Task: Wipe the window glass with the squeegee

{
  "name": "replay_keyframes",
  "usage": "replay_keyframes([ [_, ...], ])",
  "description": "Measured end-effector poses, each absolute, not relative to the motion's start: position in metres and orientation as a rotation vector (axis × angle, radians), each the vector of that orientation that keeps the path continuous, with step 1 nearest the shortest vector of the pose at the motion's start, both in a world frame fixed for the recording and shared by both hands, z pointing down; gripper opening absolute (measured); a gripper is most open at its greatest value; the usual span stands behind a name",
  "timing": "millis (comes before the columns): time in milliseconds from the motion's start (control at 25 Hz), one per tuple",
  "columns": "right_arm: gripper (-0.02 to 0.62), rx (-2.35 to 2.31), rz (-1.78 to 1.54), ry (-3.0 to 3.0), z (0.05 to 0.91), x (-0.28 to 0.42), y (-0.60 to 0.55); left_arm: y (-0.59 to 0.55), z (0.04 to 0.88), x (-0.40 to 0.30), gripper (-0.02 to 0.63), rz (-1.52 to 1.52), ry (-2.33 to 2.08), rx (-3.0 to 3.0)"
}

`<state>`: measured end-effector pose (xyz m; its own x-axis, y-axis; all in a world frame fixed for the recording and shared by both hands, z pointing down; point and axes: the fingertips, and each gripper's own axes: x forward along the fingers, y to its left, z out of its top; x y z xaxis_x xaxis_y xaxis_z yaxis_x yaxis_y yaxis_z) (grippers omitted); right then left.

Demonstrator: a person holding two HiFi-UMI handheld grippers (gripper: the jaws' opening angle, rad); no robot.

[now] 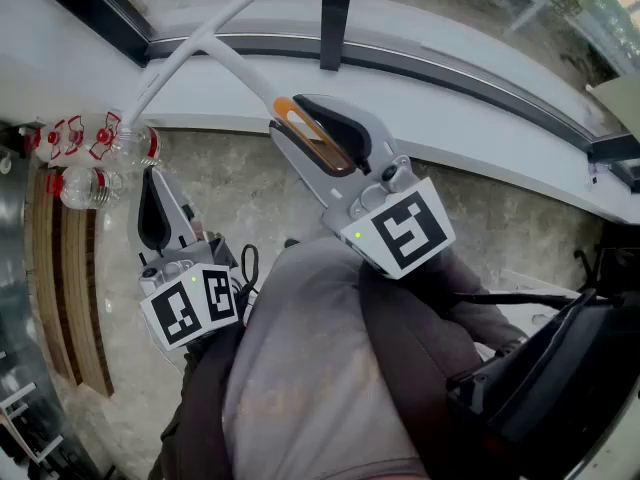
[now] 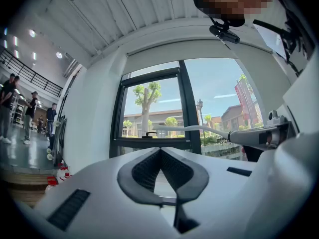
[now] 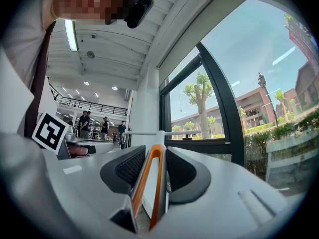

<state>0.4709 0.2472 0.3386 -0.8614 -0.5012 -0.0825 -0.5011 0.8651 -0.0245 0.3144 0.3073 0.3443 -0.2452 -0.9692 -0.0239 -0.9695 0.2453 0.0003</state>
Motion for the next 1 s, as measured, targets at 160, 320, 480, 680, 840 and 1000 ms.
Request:
replay_keyframes([
  [160, 0.130, -0.784, -0.008, 2.955, 0.344, 0.470, 0.249, 0.310, 0.349, 0.314, 0.000, 0.019, 2.470, -1.911],
  [320, 0.130, -0.758, -0.023, 2.962, 0.344, 0.471, 0.247, 0.313, 0.349, 0.317, 0.000, 0.006, 2.491, -1.890],
  [480, 0.130, -0.726, -0.029, 2.969, 0.350, 0.448, 0.254, 0.326, 0.356, 0.296, 0.000, -0.004, 2.514, -1.863],
  [680, 0.130, -0.671, -0.039, 2.976, 0.358, 0.381, 0.271, 0.352, 0.375, 0.232, 0.000, -0.027, 2.588, -1.831],
  [840, 0.130, -0.579, -0.086, 2.968, 0.364, 0.349, 0.271, 0.351, 0.384, 0.205, 0.000, -0.051, 2.622, -1.811],
  [1000, 0.130, -0.551, -0.093, 2.981, 0.364, 0.332, 0.258, 0.337, 0.383, 0.188, 0.000, -0.073, 2.627, -1.793],
])
